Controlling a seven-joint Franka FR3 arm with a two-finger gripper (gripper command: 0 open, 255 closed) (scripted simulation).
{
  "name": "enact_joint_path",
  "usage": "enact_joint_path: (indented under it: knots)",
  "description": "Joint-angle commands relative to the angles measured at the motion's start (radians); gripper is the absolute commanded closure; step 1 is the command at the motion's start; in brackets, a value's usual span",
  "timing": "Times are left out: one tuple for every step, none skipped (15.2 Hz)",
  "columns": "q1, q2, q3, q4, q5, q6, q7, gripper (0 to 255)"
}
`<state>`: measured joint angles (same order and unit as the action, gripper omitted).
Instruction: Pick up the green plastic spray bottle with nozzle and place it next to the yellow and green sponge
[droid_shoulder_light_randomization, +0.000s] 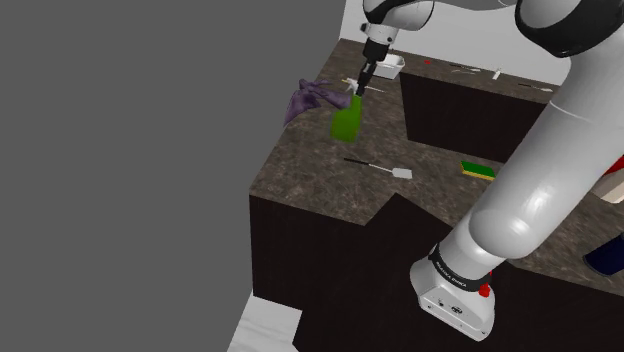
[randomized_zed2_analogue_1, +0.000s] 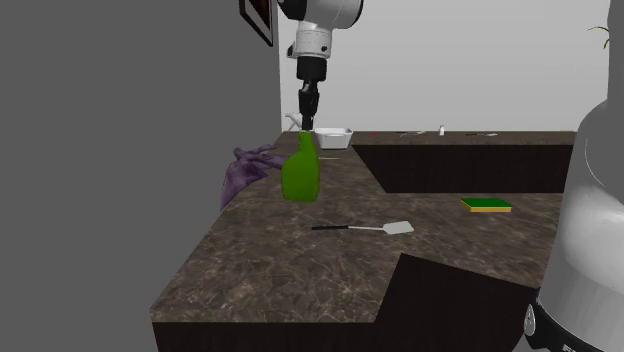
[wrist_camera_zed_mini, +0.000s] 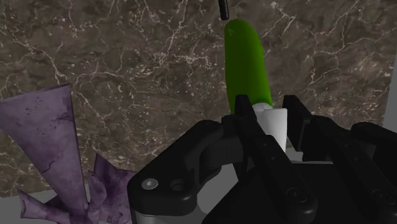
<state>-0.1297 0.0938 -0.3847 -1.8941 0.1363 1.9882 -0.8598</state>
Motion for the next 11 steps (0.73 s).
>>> enact_joint_path:
  knots:
    - [-0.018,-0.034,-0.018,-0.033,-0.012,-0.001,-0.033,255]
    - [-0.028,-0.051,-0.027,-0.053,-0.019,0.001,-0.050,255]
    - [-0.037,-0.068,-0.037,-0.072,-0.026,0.003,-0.067,255]
    - [-0.047,-0.084,-0.046,-0.090,-0.033,0.004,-0.084,255]
    - [-0.057,-0.099,-0.056,-0.106,-0.040,0.005,-0.101,255]
    - [-0.067,-0.114,-0.067,-0.121,-0.047,0.006,-0.119,255]
    - [-0.078,-0.127,-0.077,-0.135,-0.054,0.006,-0.137,255]
    - [-0.088,-0.140,-0.088,-0.148,-0.061,0.006,-0.155,255]
    - [-0.099,-0.152,-0.099,-0.160,-0.067,0.006,-0.173,255]
    - [-0.110,-0.163,-0.110,-0.170,-0.074,0.005,-0.192,255]
    - [-0.120,-0.173,-0.122,-0.180,-0.080,0.004,-0.212,255]
